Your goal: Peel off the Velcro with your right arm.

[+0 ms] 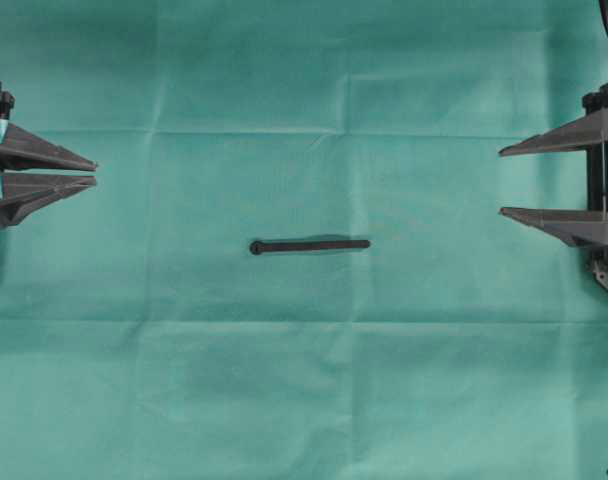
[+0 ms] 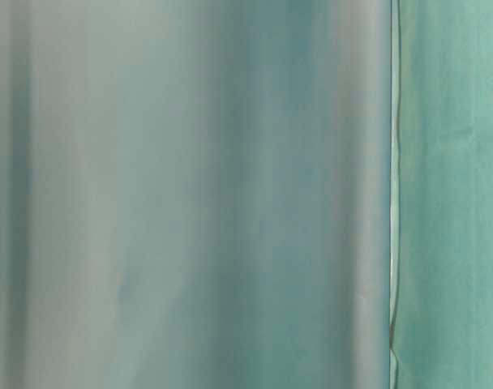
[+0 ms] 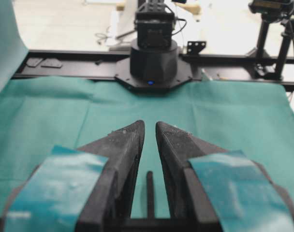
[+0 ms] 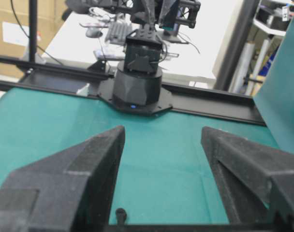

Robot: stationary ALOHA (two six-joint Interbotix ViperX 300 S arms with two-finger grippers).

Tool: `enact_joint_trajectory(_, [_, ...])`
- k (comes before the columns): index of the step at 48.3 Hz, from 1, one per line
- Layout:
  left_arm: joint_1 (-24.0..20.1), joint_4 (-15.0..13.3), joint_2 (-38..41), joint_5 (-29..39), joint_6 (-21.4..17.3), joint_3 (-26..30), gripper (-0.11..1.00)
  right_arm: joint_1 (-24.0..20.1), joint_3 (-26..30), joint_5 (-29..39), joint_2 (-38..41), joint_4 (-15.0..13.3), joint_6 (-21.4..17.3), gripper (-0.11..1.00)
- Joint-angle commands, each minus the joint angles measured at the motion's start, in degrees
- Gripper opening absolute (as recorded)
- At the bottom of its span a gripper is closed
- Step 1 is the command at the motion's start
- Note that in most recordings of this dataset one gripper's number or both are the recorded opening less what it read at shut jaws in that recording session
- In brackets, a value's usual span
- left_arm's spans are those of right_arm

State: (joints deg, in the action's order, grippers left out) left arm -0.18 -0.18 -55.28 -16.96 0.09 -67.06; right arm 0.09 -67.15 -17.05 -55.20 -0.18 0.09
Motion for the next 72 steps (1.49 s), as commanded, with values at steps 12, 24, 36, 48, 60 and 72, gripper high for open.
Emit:
enact_joint_trajectory(12, [0.18,-1.14,0.26,-1.41,0.09,0.62,0.01,0.18,0.35,-0.09,0.00,0.00,-0.18,-0.07])
enact_joint_trajectory(24, [0.18,-1.14,1.23,-2.81,0.18,0.79,0.02,0.26,-0.09,-0.35,0.00,-0.09,-0.09,-0.07])
enact_joint_trajectory(36, [0.18,-1.14,1.85,-5.01,0.18,0.62,0.62,0.26,-0.79,-1.58,-0.70,-0.62,0.18,0.38])
enact_joint_trajectory(48, [0.09,-1.14,5.10,-5.89,0.18,1.93,0.86,0.26,-0.79,-1.93,-0.88,-0.62,0.18,0.75])
enact_joint_trajectory(60, [-0.26,-1.14,15.64,-8.88,-0.18,7.12,0.85,0.26,-0.88,-2.55,-0.79,-0.62,0.18,0.74])
enact_joint_trajectory(72, [-0.26,-1.14,24.87,-9.49,0.09,13.10,0.85,0.26,-1.14,-2.55,-0.88,-0.62,0.18,0.74])
